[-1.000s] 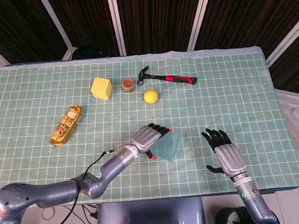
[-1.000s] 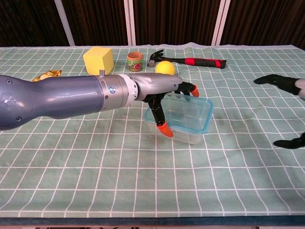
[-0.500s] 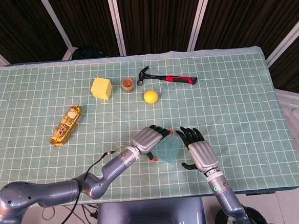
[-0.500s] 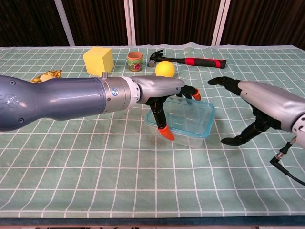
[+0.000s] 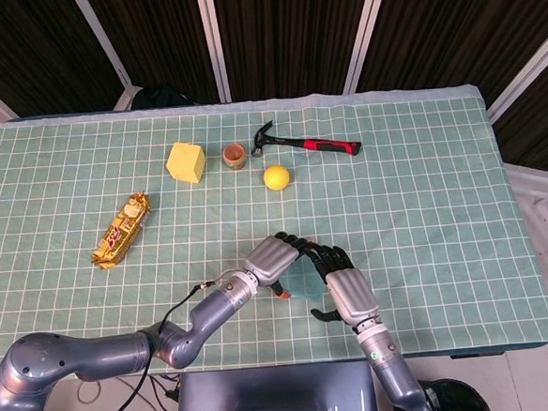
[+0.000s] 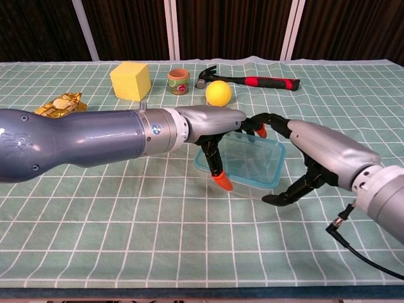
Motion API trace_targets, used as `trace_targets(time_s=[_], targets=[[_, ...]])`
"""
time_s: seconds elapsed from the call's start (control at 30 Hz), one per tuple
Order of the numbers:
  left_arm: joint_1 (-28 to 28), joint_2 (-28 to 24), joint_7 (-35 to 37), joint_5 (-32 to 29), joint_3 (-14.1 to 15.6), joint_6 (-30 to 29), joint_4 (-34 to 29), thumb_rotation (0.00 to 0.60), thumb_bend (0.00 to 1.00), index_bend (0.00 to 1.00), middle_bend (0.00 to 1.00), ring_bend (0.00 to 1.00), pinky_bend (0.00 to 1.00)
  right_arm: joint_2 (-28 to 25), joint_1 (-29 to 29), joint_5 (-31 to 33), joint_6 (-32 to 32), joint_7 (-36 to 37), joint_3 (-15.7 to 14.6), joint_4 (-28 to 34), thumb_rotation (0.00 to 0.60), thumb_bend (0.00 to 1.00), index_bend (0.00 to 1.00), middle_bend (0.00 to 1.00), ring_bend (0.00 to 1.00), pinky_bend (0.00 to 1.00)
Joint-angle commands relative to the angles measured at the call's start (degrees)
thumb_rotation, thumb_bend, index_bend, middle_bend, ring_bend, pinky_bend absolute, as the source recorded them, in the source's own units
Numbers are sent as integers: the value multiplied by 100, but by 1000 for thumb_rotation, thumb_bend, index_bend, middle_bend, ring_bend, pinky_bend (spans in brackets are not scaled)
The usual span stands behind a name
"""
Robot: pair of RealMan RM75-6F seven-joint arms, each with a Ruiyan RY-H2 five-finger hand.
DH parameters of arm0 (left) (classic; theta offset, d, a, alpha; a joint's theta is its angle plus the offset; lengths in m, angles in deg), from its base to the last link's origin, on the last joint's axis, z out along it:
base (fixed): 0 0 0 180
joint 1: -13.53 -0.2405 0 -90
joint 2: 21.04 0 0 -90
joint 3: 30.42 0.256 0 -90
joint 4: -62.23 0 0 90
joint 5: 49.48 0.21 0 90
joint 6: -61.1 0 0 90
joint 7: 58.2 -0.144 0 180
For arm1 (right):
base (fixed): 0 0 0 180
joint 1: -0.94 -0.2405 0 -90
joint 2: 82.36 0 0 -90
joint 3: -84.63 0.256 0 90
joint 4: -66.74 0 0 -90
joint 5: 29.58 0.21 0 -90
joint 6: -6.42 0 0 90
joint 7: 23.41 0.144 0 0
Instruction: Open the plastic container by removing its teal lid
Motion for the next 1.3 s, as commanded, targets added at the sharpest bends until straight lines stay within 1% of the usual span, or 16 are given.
trace_targets(time_s=[0.03,0.43,0.7,1.3], targets=[[-5,1,-9,-49,26,-27,-16,600,107,157,257,273,423,79,-9,39,38,0,-11,-68,600,244,0,0,0,0],[-10,-51,22,-131,126,-33,-16,600,107,157,257,273,423,195,-26,80,148,95,27,-281,600,244,0,0,0,0],[14,-63,54,-124,152,-37,-13,600,106,157,257,273,423,281,-69,-40,221,214,37,-352,600,243,0,0,0,0],[54,-73,55,-166,207,-68,-1,600,107,157,257,272,423,347,-39,70,319,379,90,-477,600,244,0,0,0,0]])
